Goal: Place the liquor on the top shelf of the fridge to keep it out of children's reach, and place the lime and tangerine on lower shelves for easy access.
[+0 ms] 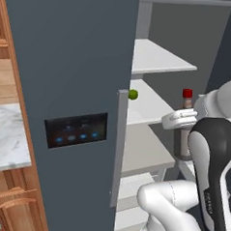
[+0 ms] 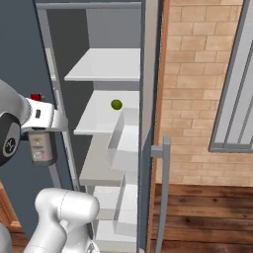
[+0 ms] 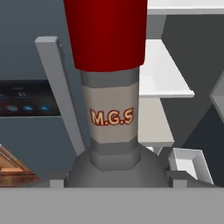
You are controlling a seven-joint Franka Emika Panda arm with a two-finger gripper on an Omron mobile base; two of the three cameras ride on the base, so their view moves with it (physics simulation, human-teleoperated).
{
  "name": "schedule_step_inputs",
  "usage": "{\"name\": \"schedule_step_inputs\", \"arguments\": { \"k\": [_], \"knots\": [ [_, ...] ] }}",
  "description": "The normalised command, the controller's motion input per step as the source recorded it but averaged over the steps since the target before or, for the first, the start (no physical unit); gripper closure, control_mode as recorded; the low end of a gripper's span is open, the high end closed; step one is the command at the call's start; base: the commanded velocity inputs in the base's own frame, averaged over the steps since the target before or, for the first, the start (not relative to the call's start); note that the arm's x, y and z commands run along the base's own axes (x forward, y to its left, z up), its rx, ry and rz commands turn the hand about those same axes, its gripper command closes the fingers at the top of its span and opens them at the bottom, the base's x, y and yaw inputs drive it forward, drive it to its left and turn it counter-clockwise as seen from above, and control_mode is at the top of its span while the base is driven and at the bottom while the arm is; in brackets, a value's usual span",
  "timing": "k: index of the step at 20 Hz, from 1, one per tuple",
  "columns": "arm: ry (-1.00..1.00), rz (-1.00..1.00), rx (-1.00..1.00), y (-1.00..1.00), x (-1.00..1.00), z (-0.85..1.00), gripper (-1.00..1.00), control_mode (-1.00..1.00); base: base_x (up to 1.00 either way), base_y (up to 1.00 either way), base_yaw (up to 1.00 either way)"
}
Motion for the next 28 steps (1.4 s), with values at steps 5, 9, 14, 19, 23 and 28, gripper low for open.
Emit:
{"name": "schedule_step_inputs", "arguments": {
  "k": [5,9,14,19,23,28],
  "knots": [
    [0.00,0.00,0.00,0.00,0.00,0.00,1.00,1.00,0.03,-0.27,0.00],
    [0.00,0.00,0.00,0.00,0.00,0.00,1.00,1.00,0.01,-0.28,0.00],
    [0.00,0.00,0.00,0.00,0.00,0.00,1.00,1.00,0.02,-0.31,0.00],
    [0.00,0.00,0.00,0.00,0.00,0.00,1.00,1.00,0.00,-0.23,0.00],
    [-0.03,0.00,0.00,0.00,0.00,0.00,1.00,-1.00,0.00,-0.02,0.00],
    [-0.14,0.00,0.00,0.00,0.00,0.02,1.00,-1.00,0.00,0.00,0.00]
  ]
}}
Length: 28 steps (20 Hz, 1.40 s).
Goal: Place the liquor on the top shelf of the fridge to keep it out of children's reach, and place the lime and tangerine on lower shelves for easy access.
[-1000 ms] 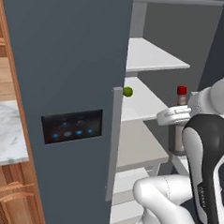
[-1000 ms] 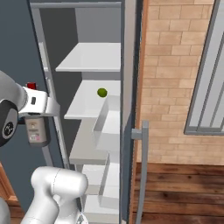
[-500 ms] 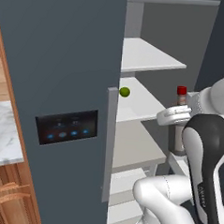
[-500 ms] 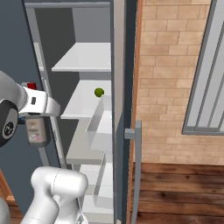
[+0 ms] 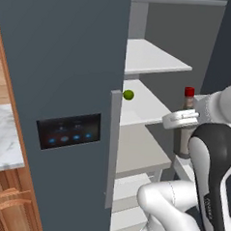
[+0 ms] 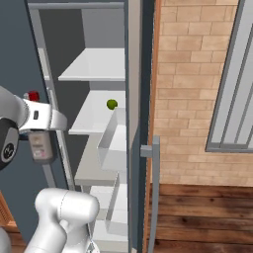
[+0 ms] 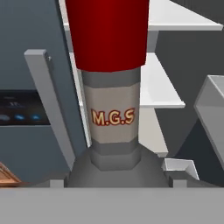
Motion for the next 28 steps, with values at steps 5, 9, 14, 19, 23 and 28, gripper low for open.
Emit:
{"name": "schedule_step_inputs", "arguments": {
  "k": [5,9,14,19,23,28],
  "knots": [
    [-0.22,0.00,0.05,0.00,0.06,0.29,1.00,-1.00,0.00,0.00,0.00],
    [-0.14,0.00,0.06,0.00,0.16,0.56,1.00,-1.00,0.00,0.00,0.00],
    [-0.09,0.00,0.02,0.00,0.13,0.64,1.00,-1.00,0.00,0.00,0.00],
    [0.01,-0.01,0.00,-0.01,0.30,0.26,1.00,-1.00,0.00,0.00,0.00],
    [0.00,0.00,0.00,-0.16,0.36,0.04,1.00,-1.00,0.00,0.00,0.00],
    [-0.06,0.00,0.00,-0.27,0.39,0.00,1.00,-1.00,0.00,0.00,0.00]
  ]
}}
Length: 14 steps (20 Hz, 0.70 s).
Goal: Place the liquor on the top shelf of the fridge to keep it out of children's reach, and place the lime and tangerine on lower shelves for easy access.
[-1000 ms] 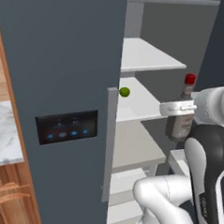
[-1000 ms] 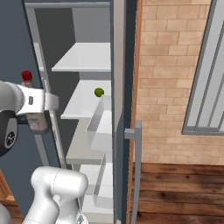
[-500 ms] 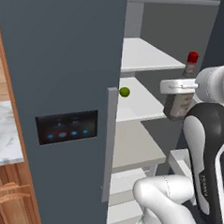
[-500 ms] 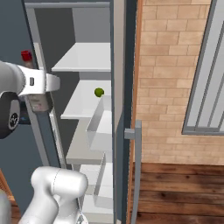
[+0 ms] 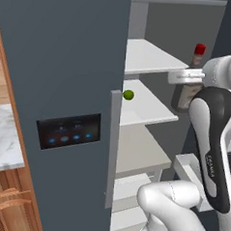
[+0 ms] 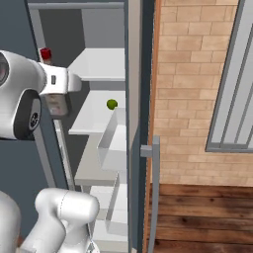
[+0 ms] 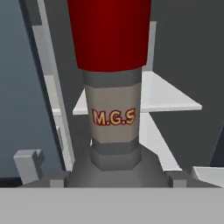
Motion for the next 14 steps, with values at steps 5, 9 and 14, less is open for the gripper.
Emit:
{"name": "schedule_step_inputs", "arguments": {
  "k": [5,9,14],
  "knots": [
    [-0.08,0.00,0.00,-0.24,0.40,0.00,1.00,-1.00,0.00,0.00,0.00],
    [0.00,0.00,0.00,-0.21,0.49,0.00,1.00,-1.00,0.00,0.00,0.00],
    [0.01,0.00,0.00,-0.14,0.50,0.05,1.00,-1.00,0.00,0.00,0.00]
  ]
}}
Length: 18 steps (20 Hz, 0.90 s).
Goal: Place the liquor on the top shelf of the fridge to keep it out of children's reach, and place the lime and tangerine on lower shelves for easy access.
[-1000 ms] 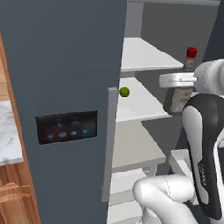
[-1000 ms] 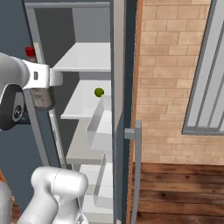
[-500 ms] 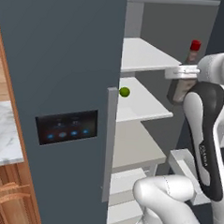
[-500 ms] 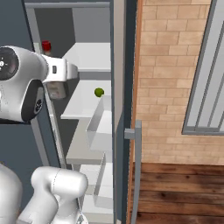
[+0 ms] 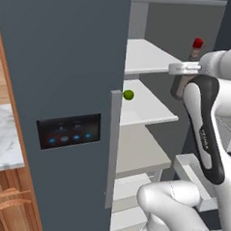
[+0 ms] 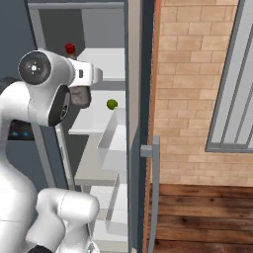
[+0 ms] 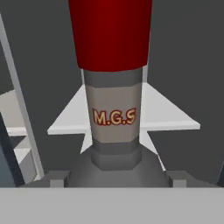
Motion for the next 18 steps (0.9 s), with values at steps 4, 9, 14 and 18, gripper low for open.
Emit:
{"name": "schedule_step_inputs", "arguments": {
  "k": [4,9,14,18],
  "knots": [
    [0.01,0.00,0.00,-0.06,0.48,0.11,1.00,-1.00,0.00,0.00,0.00],
    [0.00,0.00,0.00,-0.01,0.46,0.09,1.00,-1.00,0.00,0.00,0.00],
    [0.00,0.00,0.00,0.00,0.42,0.08,1.00,-1.00,0.00,0.00,0.00],
    [0.00,0.00,0.00,0.00,0.41,0.06,1.00,-1.00,0.00,0.00,0.00]
  ]
}}
